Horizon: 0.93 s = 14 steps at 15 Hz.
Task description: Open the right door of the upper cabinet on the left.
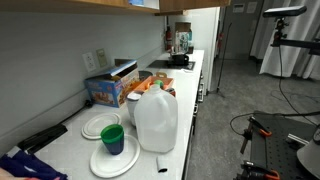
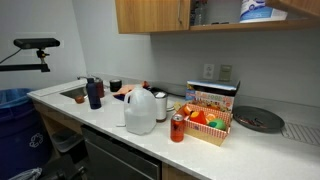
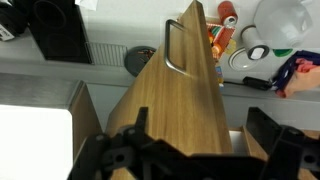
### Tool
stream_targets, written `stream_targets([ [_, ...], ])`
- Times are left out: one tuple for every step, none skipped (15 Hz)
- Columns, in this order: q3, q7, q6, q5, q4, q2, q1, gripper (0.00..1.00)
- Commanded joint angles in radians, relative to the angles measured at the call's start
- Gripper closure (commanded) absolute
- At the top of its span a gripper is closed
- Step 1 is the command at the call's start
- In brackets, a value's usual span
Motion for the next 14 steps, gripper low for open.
stream_targets([
  [0.008,0.050,0.081,0.080,-0.011,0.006,0.006,0.00],
  [0.010,0.063,0.146,0.095,-0.025,0.006,0.011,0.00],
  [0.012,0.073,0.199,0.107,-0.034,0.006,0.015,0.00],
  [0.015,0.076,0.244,0.115,-0.046,0.004,0.019,0.00],
  [0.015,0.071,0.267,0.112,-0.055,-0.001,0.020,0.00],
  [0.016,0.071,0.299,0.107,-0.065,-0.008,0.022,0.00],
  [0.018,0.074,0.341,0.099,-0.077,-0.016,0.024,0.00],
  [0.019,0.075,0.378,0.085,-0.087,-0.022,0.026,0.00],
  [0.022,0.078,0.420,0.076,-0.098,-0.029,0.028,0.00],
  [0.023,0.081,0.452,0.064,-0.109,-0.036,0.029,0.00],
  [0.025,0.084,0.490,0.051,-0.125,-0.043,0.030,0.00],
  [0.028,0.091,0.532,0.036,-0.140,-0.050,0.031,0.00],
  [0.031,0.101,0.568,0.018,-0.152,-0.058,0.032,0.00],
  [0.034,0.113,0.611,-0.005,-0.165,-0.063,0.033,0.00],
])
